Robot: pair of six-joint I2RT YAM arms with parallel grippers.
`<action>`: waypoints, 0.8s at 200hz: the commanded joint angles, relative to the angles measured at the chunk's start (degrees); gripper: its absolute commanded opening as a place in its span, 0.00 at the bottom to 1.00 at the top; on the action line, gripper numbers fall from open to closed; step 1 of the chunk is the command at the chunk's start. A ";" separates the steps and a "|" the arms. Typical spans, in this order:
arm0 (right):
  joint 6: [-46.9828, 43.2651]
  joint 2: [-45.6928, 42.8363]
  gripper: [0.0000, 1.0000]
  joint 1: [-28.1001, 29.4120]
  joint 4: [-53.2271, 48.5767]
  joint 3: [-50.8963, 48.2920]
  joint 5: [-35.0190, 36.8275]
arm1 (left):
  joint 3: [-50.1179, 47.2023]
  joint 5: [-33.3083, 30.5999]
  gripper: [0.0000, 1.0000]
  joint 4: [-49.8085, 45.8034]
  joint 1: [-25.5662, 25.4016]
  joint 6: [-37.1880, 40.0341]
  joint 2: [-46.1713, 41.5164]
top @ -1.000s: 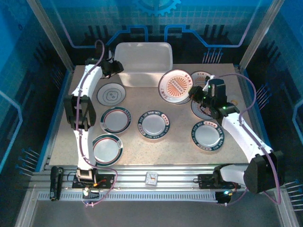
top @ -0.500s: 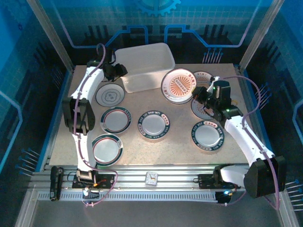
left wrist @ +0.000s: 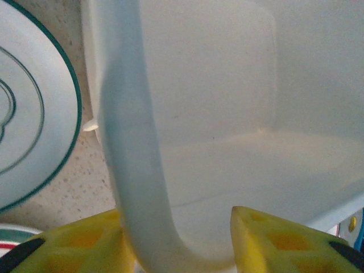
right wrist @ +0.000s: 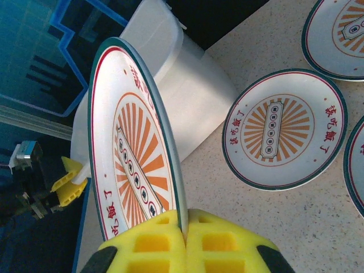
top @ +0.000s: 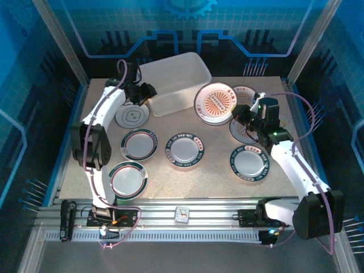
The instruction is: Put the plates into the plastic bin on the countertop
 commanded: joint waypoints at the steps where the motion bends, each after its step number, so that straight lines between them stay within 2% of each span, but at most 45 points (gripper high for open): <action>1: 1.00 -1.73 0.00 -0.75 2.83 0.53 -1.91 | -2.47 3.05 0.55 1.18 -1.68 -2.41 -4.32; 28: 1.07 -1.48 0.00 -0.75 2.86 0.61 -1.91 | -4.29 2.85 0.66 2.25 -2.07 -2.24 -6.34; 49: 1.13 -1.00 0.00 -0.75 2.50 1.12 -2.35 | -1.99 0.71 0.74 0.96 -2.07 2.47 -6.66; 77: 0.56 -0.58 0.00 -0.71 0.89 2.41 -2.54 | 0.95 -6.35 0.75 -0.68 -2.24 12.82 -7.61; 108: -0.40 -0.41 0.00 -0.67 -1.44 3.33 -1.53 | 1.27 -13.18 0.77 2.52 -2.16 22.39 -7.91; 143: -1.10 -0.29 0.00 -0.41 -4.15 4.95 -1.15 | 7.14 -11.40 0.77 1.62 -1.46 25.76 -3.84; 160: -1.53 -0.88 0.00 -0.23 -5.22 5.17 -0.02 | 7.38 -12.76 0.78 2.27 -1.37 26.38 -2.78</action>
